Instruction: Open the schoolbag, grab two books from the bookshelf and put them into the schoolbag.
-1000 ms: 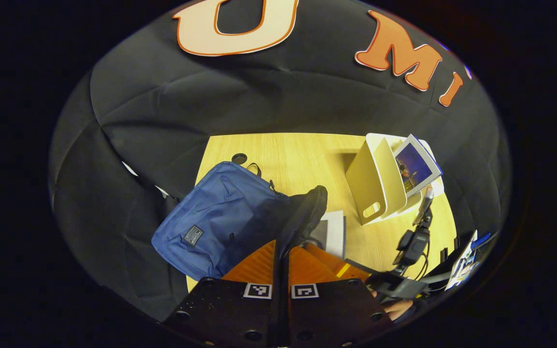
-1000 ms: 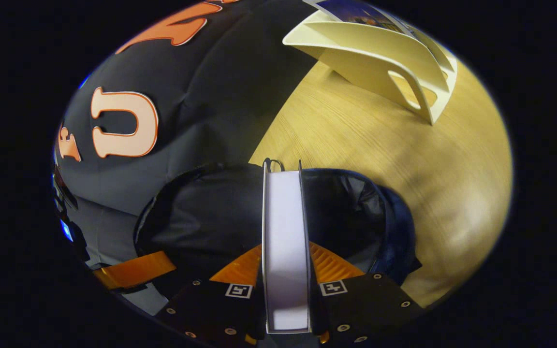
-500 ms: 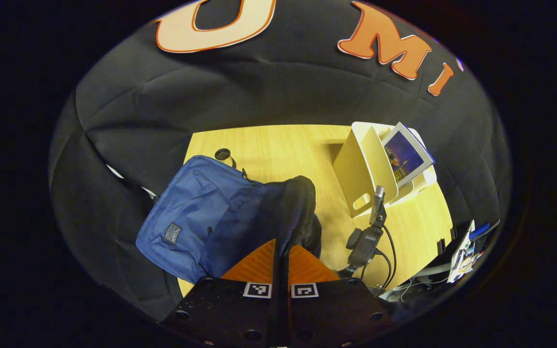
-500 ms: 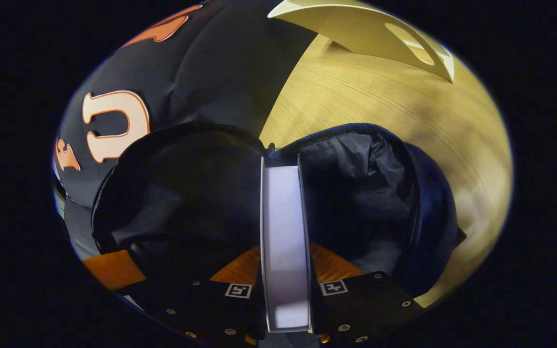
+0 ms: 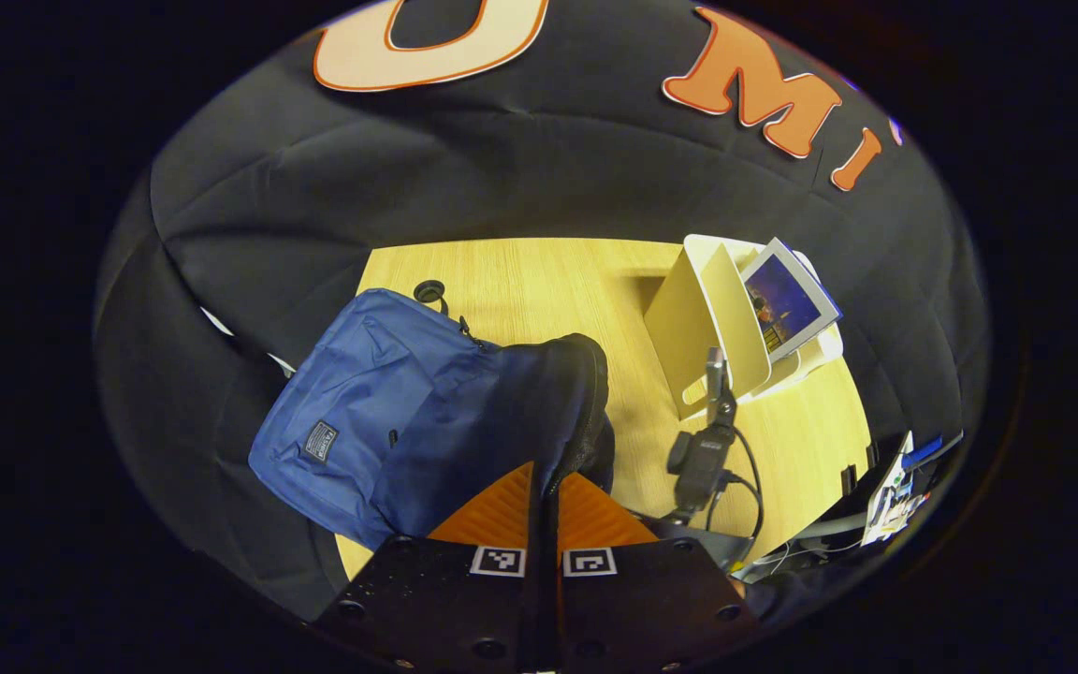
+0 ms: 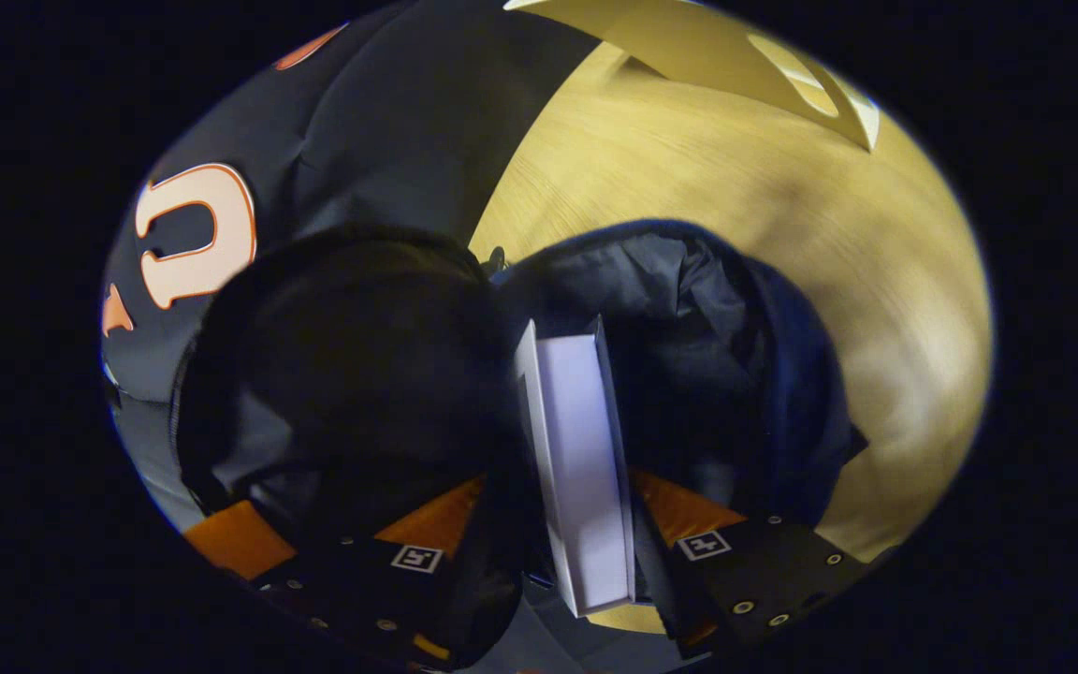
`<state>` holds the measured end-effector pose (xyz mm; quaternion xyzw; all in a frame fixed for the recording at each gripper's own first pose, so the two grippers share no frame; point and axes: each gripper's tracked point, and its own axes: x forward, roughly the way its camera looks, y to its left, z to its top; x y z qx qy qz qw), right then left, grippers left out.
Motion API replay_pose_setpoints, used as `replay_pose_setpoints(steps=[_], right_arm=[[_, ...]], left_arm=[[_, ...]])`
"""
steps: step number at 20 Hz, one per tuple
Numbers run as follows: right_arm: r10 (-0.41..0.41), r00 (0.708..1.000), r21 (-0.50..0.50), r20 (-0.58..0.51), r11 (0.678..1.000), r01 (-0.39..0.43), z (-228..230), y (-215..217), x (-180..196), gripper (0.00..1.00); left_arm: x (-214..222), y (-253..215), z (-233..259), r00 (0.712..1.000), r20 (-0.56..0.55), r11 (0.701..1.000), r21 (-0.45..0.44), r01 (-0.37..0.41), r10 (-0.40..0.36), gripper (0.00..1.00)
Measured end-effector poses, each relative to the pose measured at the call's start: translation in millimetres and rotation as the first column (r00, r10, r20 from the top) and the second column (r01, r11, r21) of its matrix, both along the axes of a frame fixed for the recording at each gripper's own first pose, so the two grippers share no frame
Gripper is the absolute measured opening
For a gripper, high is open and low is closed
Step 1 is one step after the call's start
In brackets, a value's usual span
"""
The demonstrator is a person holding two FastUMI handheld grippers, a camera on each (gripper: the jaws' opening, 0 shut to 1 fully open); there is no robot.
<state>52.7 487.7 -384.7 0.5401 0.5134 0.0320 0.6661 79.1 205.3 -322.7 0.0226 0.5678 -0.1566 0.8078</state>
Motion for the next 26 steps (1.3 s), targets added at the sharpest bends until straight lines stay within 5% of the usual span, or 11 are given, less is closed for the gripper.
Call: replay_pose_setpoints(steps=[4, 7, 11, 16, 20, 23, 26], right_arm=[[-0.009, 1.0, -0.068, 0.016, 0.998, 0.01, 11, -53, 2, 0.92], [-0.022, 0.999, -0.124, 0.034, 0.992, 0.026, 21, -87, -3, 0.92], [0.09, 0.983, -0.28, 0.163, 0.959, -0.041, 66, -142, -10, 0.92], [0.228, 0.945, -0.595, 0.235, 0.802, -0.045, 112, -262, 3, 0.92], [0.318, 0.937, -0.795, 0.146, 0.601, -0.08, 115, -364, 26, 0.92], [0.389, 0.92, -0.871, 0.048, 0.467, -0.152, 114, -413, 43, 0.92], [0.438, 0.898, -0.887, -0.05, 0.393, -0.241, 101, -440, 61, 0.93]], left_arm=[[-3, -1, -2, 1.0, -0.007, 1.0, -0.019, -0.015, 0.015, 0.01], [-5, -2, -4, 1.0, -0.014, 0.999, -0.026, -0.022, 0.021, 0.01], [-9, -3, -9, 1.0, -0.013, 1.0, -0.023, -0.016, 0.015, 0.0], [-7, -4, -6, 1.0, 0.008, 1.0, 0.008, 0.004, -0.004, 0.0], [-5, -1, -2, 0.999, 0.021, 0.999, 0.045, 0.028, -0.029, 0.0], [-5, 0, 2, 0.999, 0.029, 0.998, 0.061, 0.031, -0.033, 0.0], [-5, 1, 1, 1.0, 0.024, 0.998, 0.062, 0.018, -0.02, 0.0]])
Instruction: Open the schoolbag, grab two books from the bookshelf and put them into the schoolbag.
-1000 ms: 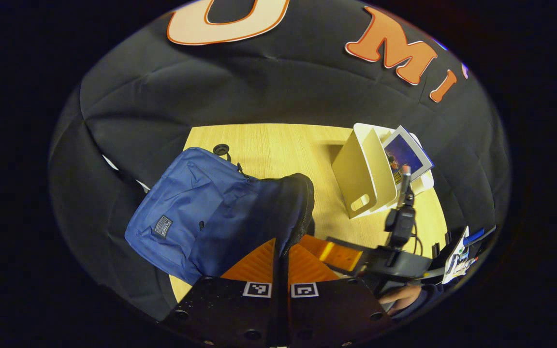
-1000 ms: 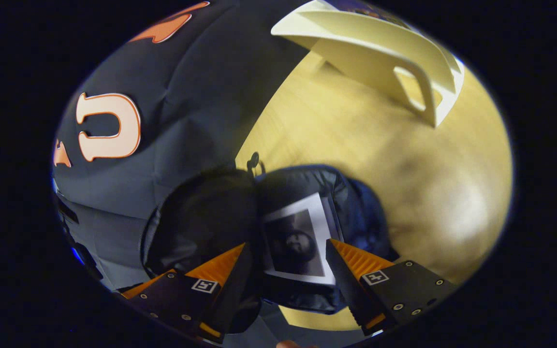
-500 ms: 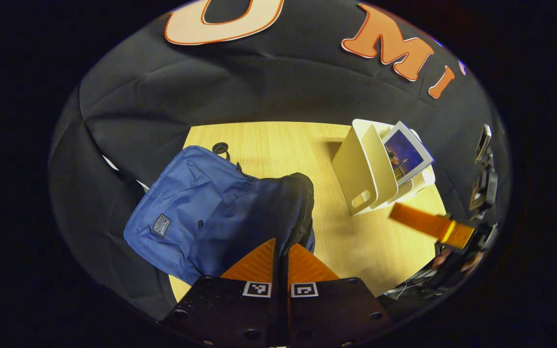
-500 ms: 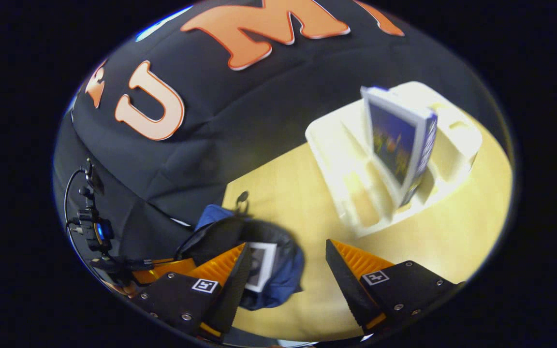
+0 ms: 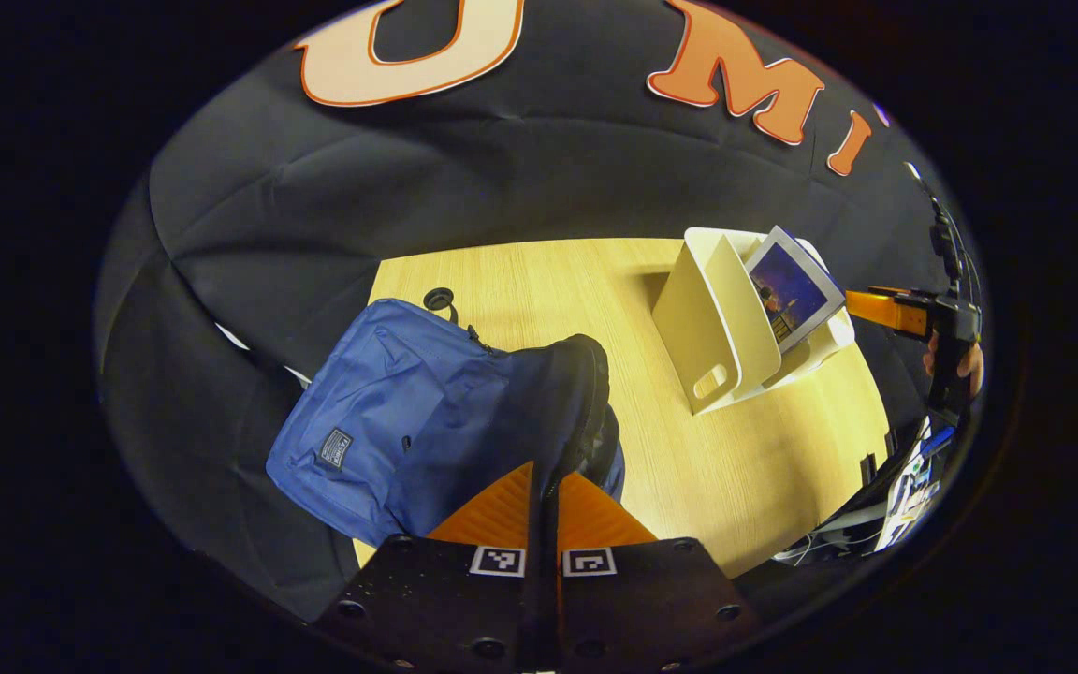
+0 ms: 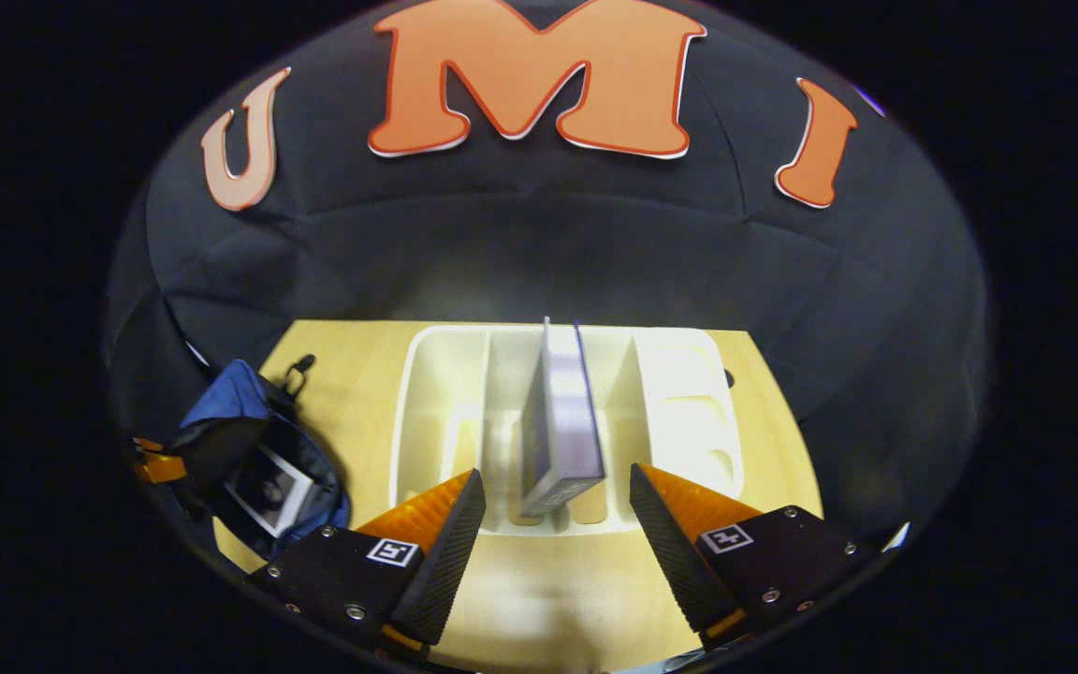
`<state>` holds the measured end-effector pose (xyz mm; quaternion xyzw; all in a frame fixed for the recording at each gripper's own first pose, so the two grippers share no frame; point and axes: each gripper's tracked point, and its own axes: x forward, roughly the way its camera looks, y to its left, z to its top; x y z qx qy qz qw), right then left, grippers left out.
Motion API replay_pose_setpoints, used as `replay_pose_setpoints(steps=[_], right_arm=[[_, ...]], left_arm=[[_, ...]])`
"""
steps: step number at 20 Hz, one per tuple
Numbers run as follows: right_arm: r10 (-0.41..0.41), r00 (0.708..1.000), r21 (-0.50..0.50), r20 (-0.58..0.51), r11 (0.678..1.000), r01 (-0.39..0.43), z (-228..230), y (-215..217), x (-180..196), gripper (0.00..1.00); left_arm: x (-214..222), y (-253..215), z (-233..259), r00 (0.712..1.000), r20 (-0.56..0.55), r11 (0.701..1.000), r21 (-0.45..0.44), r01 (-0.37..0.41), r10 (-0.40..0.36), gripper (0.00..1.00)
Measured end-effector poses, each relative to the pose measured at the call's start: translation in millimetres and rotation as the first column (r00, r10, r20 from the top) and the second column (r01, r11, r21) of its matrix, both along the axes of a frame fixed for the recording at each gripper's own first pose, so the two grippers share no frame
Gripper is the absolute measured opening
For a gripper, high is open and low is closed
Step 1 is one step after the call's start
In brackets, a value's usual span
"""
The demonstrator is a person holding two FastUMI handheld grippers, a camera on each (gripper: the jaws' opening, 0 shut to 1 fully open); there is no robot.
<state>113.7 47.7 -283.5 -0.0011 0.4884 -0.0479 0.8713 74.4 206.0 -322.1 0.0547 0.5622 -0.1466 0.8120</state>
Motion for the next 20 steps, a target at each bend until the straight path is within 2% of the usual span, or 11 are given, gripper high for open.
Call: replay_pose_setpoints(steps=[3, 4, 6, 9, 12, 17, 18, 20], right_arm=[[0.037, 0.997, -0.006, -0.072, 0.999, -0.037, -17, -7, 16, 0.93], [0.052, 0.993, 0.027, -0.11, 0.998, -0.049, -26, -2, 22, 0.93], [0.044, 0.988, 0.063, -0.151, 0.997, -0.035, -37, -4, 40, 0.94], [0.05, 0.979, 0.047, -0.199, 0.998, -0.042, -57, -10, 63, 0.9], [0.079, 0.961, 0.068, -0.267, 0.996, -0.063, -74, -1, 67, 0.89], [0.111, 0.933, 0.014, -0.341, 0.993, -0.114, -95, -5, 57, 0.71], [0.11, 0.931, 0.026, -0.347, 0.994, -0.107, -93, -2, 56, 0.64], [0.106, 0.929, 0.065, -0.355, 0.994, -0.088, -96, 8, 55, 0.57]], left_arm=[[1, 0, -1, 1.0, -0.002, 1.0, -0.001, -0.009, 0.009, 0.01], [1, 0, -2, 1.0, -0.007, 1.0, -0.002, -0.014, 0.014, 0.01], [2, -1, -3, 1.0, -0.012, 1.0, -0.003, -0.022, 0.022, 0.01], [3, 0, -3, 0.999, -0.021, 1.0, -0.001, -0.024, 0.024, 0.01], [7, 4, -1, 1.0, -0.015, 1.0, 0.021, -0.014, 0.014, 0.0], [13, 10, 4, 1.0, -0.011, 0.998, 0.064, 0.009, -0.008, 0.0], [14, 12, 4, 1.0, -0.009, 0.997, 0.069, 0.018, -0.018, 0.0], [17, 13, 5, 1.0, -0.011, 0.997, 0.072, 0.02, -0.019, 0.01]])
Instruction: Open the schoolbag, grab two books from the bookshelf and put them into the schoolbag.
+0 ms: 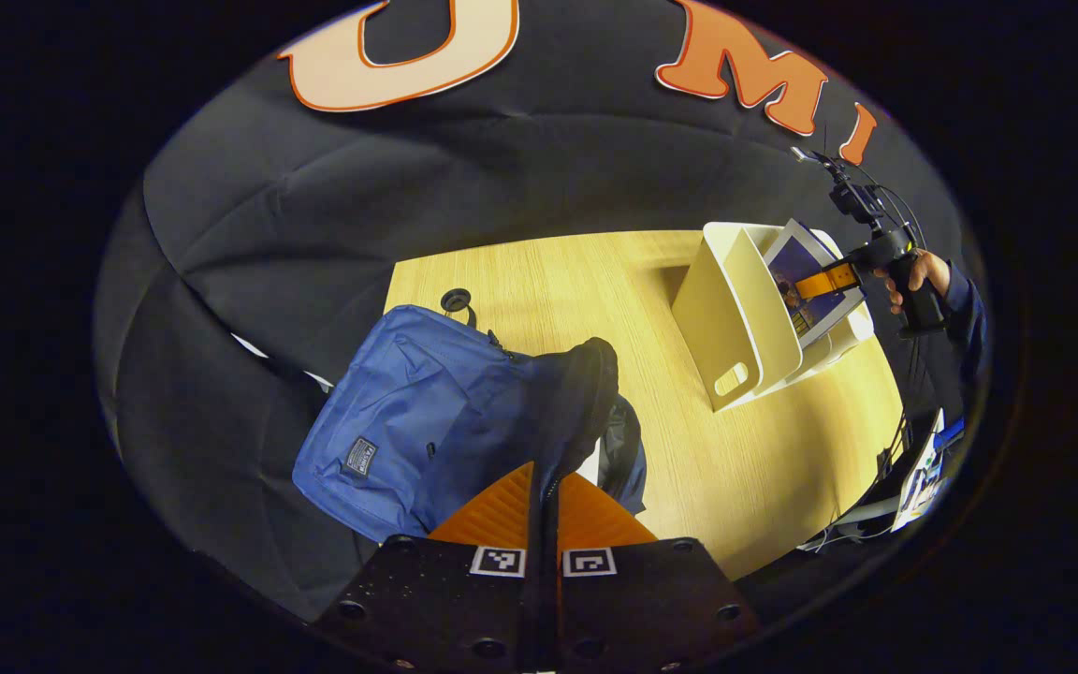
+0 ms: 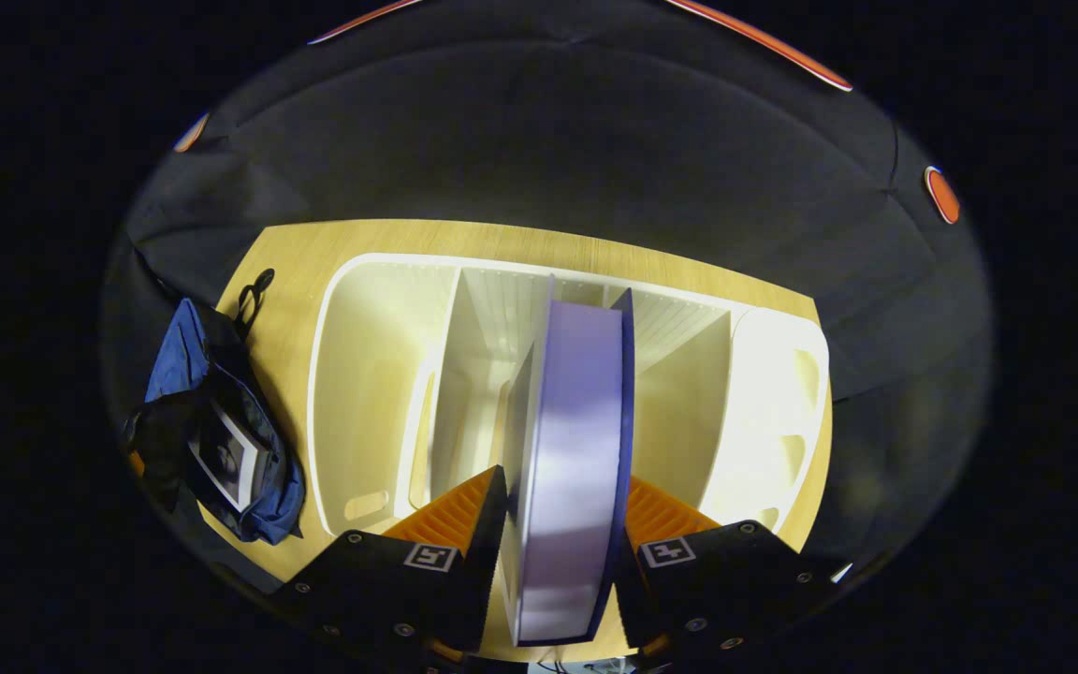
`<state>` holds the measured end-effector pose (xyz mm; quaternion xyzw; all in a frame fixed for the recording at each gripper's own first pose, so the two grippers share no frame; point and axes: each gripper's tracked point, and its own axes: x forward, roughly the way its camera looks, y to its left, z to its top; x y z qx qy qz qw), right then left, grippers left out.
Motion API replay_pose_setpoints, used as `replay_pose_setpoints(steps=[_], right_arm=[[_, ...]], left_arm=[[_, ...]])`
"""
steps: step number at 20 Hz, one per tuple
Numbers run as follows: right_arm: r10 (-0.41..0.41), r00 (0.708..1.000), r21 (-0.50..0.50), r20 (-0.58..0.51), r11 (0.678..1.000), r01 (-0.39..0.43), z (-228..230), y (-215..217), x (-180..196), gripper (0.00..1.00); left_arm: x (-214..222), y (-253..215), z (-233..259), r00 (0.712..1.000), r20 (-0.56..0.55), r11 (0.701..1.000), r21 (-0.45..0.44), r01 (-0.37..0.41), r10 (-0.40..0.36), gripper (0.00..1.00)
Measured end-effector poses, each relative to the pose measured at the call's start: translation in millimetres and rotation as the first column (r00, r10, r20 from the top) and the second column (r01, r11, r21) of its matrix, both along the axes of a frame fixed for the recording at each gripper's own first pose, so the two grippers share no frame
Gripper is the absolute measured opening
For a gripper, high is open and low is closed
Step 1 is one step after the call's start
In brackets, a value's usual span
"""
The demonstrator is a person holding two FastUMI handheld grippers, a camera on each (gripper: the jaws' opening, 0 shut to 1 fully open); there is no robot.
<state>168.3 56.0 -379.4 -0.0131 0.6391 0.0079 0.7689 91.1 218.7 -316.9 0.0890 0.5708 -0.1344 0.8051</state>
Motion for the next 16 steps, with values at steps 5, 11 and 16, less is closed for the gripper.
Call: replay_pose_setpoints(steps=[5, 11, 16], right_arm=[[-0.019, 1.0, 0.069, -0.019, 0.997, 0.02, 6, 10, -4, 0.41], [-0.127, 0.989, 0.167, 0.076, 0.979, 0.113, 58, -11, -2, 0.39], [-0.174, 0.973, 0.232, 0.151, 0.963, 0.136, 118, -28, -22, 0.39]], left_arm=[[6, 9, 1, 0.999, 0.002, 0.999, -0.025, -0.038, 0.038, 0.01], [7, 9, 4, 1.0, 0.006, 0.999, -0.033, -0.03, 0.03, 0.01], [7, 7, 6, 1.0, 0.008, 0.999, -0.039, -0.014, 0.014, 0.01]])
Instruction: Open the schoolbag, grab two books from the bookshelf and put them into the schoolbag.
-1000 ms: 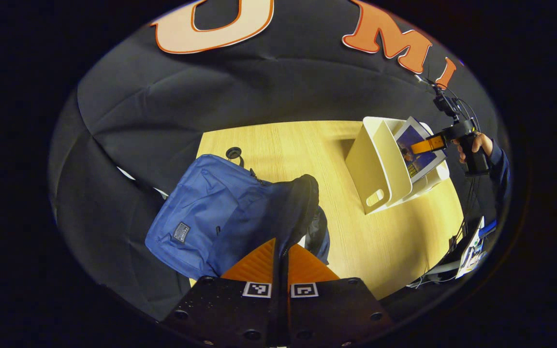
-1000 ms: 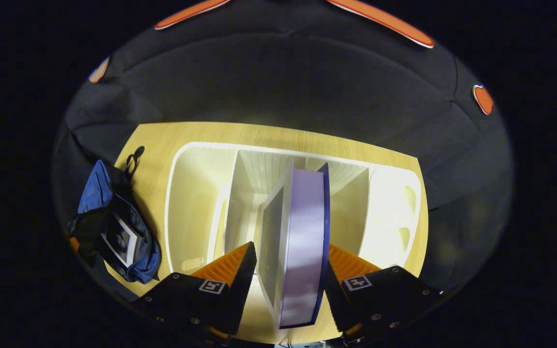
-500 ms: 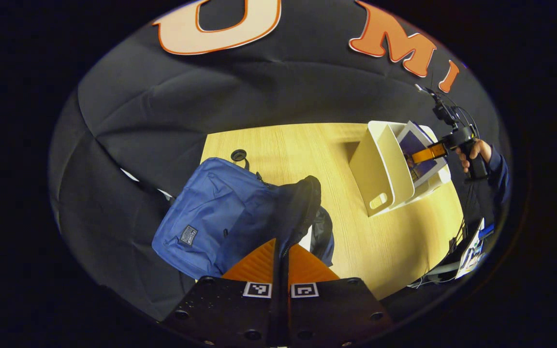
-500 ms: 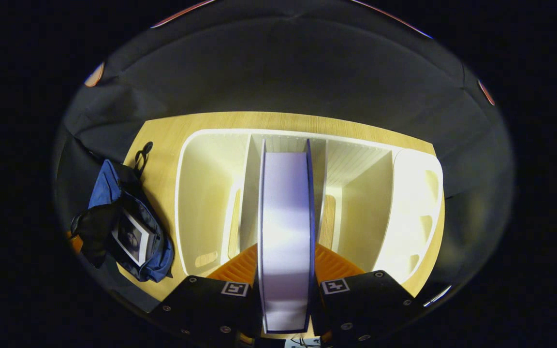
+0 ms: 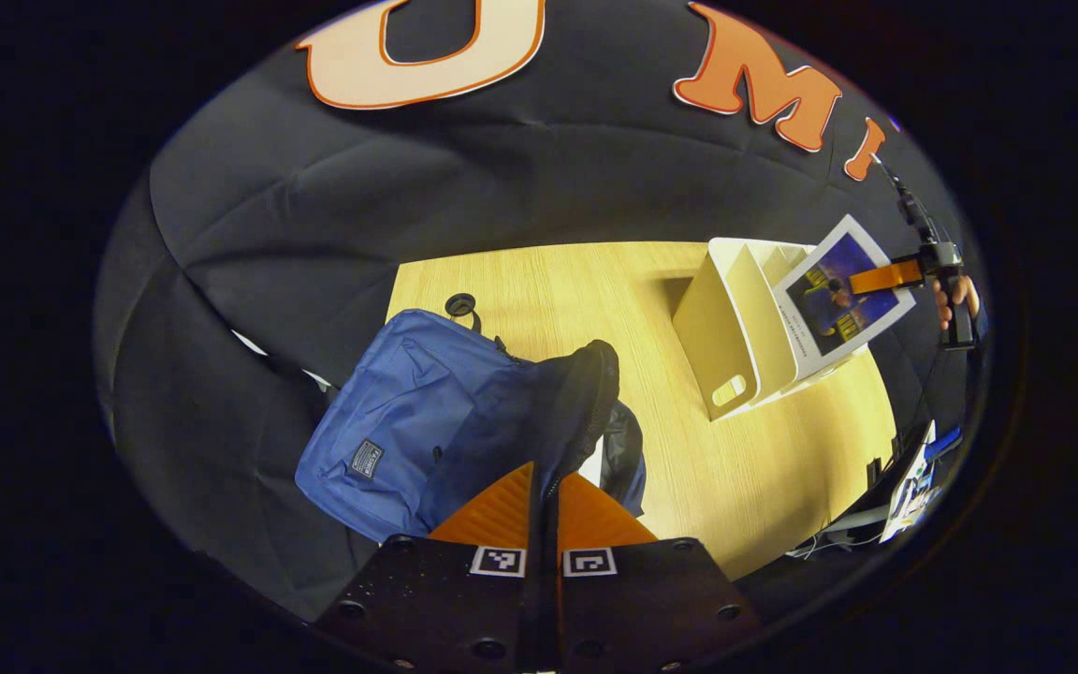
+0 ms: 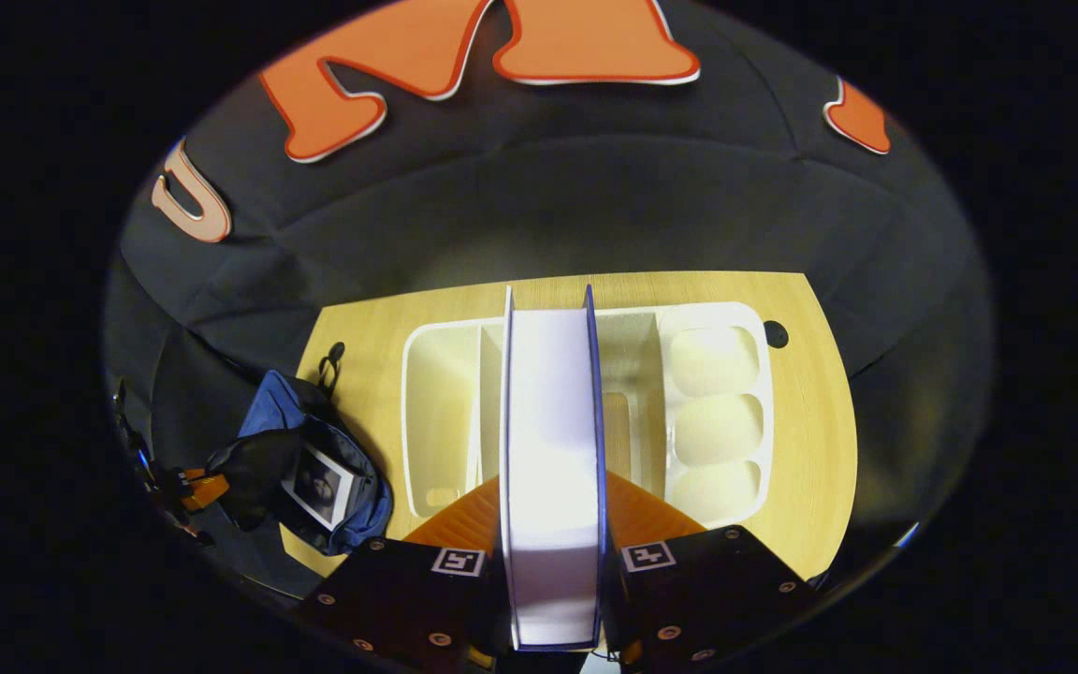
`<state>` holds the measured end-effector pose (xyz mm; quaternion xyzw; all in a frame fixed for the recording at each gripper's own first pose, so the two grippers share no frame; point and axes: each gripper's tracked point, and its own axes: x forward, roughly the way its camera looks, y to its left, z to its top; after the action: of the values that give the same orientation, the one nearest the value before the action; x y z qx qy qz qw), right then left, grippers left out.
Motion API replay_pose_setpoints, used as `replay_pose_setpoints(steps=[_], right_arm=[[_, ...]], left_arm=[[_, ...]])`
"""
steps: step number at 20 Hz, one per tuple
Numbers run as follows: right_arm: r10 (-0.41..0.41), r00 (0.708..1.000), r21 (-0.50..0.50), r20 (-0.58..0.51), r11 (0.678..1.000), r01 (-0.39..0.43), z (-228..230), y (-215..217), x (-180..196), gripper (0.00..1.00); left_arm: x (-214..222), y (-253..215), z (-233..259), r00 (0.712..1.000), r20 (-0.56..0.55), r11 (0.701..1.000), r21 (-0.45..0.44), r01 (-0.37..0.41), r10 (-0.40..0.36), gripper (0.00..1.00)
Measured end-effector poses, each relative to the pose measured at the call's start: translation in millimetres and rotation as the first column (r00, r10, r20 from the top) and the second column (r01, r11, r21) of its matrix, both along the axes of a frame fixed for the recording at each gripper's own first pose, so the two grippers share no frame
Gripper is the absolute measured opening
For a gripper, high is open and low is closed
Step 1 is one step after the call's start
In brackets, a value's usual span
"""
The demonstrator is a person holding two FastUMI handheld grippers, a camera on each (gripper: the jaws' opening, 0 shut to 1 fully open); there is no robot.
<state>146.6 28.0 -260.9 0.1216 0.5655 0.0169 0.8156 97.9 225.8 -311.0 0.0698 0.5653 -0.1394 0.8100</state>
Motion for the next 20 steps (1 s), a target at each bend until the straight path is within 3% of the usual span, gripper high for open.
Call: replay_pose_setpoints(steps=[7, 10, 14, 17, 20], right_arm=[[-0.026, 0.978, 0.178, 0.208, 0.984, -0.012, 126, 14, -22, 0.38], [-0.053, 0.964, 0.375, 0.262, 0.926, -0.051, 169, 49, -35, 0.38], [-0.067, 0.967, 0.526, 0.246, 0.847, -0.075, 153, 133, -60, 0.38], [-0.074, 0.988, 0.644, 0.137, 0.764, -0.032, 112, 190, -85, 0.38], [-0.062, 0.997, 0.64, 0.048, 0.768, 0.017, 60, 225, -100, 0.38]], left_arm=[[2, 7, 9, 1.0, 0.019, 1.0, -0.015, -0.016, 0.016, 0.01], [2, 9, 12, 1.0, 0.023, 1.0, -0.015, -0.019, 0.02, 0.01], [3, 9, 12, 1.0, 0.02, 1.0, -0.01, -0.018, 0.018, 0.01], [2, 10, 12, 1.0, 0.02, 1.0, -0.009, -0.015, 0.016, 0.01], [3, 9, 12, 1.0, 0.019, 1.0, -0.016, -0.017, 0.017, 0.01]])
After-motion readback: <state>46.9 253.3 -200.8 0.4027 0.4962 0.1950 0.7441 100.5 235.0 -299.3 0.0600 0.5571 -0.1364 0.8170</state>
